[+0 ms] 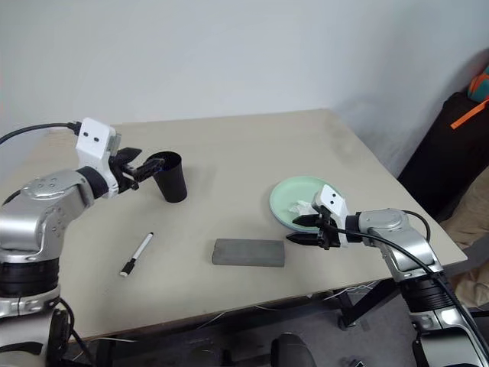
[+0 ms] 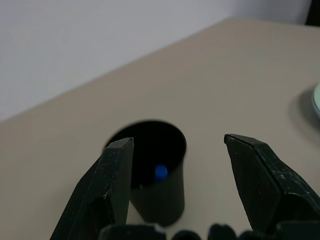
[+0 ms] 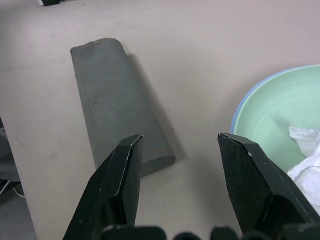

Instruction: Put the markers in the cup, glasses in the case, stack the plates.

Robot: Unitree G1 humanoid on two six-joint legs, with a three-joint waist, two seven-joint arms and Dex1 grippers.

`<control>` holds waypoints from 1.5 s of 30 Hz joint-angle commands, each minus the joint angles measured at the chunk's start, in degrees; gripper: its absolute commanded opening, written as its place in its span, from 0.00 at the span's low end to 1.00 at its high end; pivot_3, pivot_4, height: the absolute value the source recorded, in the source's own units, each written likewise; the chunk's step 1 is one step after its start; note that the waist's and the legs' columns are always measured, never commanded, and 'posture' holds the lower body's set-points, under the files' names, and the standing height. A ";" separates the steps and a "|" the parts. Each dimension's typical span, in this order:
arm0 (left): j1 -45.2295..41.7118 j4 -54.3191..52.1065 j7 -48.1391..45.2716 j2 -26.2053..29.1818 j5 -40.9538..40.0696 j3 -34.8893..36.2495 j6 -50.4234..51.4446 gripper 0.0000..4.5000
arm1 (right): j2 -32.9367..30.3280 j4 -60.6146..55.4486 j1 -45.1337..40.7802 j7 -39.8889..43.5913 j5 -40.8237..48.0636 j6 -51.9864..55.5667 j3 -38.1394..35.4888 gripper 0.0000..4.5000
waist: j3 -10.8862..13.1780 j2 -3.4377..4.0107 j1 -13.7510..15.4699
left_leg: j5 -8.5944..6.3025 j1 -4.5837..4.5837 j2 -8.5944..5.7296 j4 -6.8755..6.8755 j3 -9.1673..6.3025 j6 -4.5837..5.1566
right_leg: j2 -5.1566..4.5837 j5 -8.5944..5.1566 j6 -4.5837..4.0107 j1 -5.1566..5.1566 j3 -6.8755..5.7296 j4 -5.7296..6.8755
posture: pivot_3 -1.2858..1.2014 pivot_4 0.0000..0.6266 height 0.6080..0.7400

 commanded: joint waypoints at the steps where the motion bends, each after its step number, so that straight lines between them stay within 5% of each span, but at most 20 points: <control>1: 2.06 -5.62 0.91 2.53 -1.64 3.87 6.22 0.67 | -0.08 -0.42 -1.44 0.31 0.70 -0.89 -1.53 0.57 | 0.00 0.00 -0.01 | 0.01 0.02 0.00 0.00 0.01 0.00 | 0.00 0.00 0.00 0.00 0.01 0.01 | 0.52 0.00 1.00; 8: 8.94 -13.08 3.78 0.52 -5.14 9.42 20.07 0.67 | -0.31 0.29 -1.67 0.93 0.59 -1.33 -1.64 0.57 | 0.00 0.00 0.04 | 0.01 0.02 0.03 -0.07 -0.01 -0.03 | 0.03 -0.01 0.01 -0.04 0.00 0.01 | 0.52 0.00 1.00; 18: 10.80 -12.77 8.70 -1.99 -4.18 7.98 32.84 0.67 | -0.20 1.04 -2.34 1.39 0.23 -1.38 -1.32 0.57 | 0.01 -0.03 0.00 | 0.06 0.06 -0.01 -0.07 -0.01 -0.16 | 0.02 0.01 -0.03 -0.02 0.05 0.04 | 0.52 0.00 1.00; 45: 18.33 -7.99 8.19 -1.15 -2.59 1.94 31.37 0.64 | -0.14 -0.08 -1.74 0.86 0.67 -0.54 -1.55 0.57 | -0.01 -0.01 0.01 | 0.09 0.13 -0.02 -0.29 0.00 -0.21 | -0.01 0.01 -0.05 -0.06 0.12 0.02 | 0.52 0.00 1.00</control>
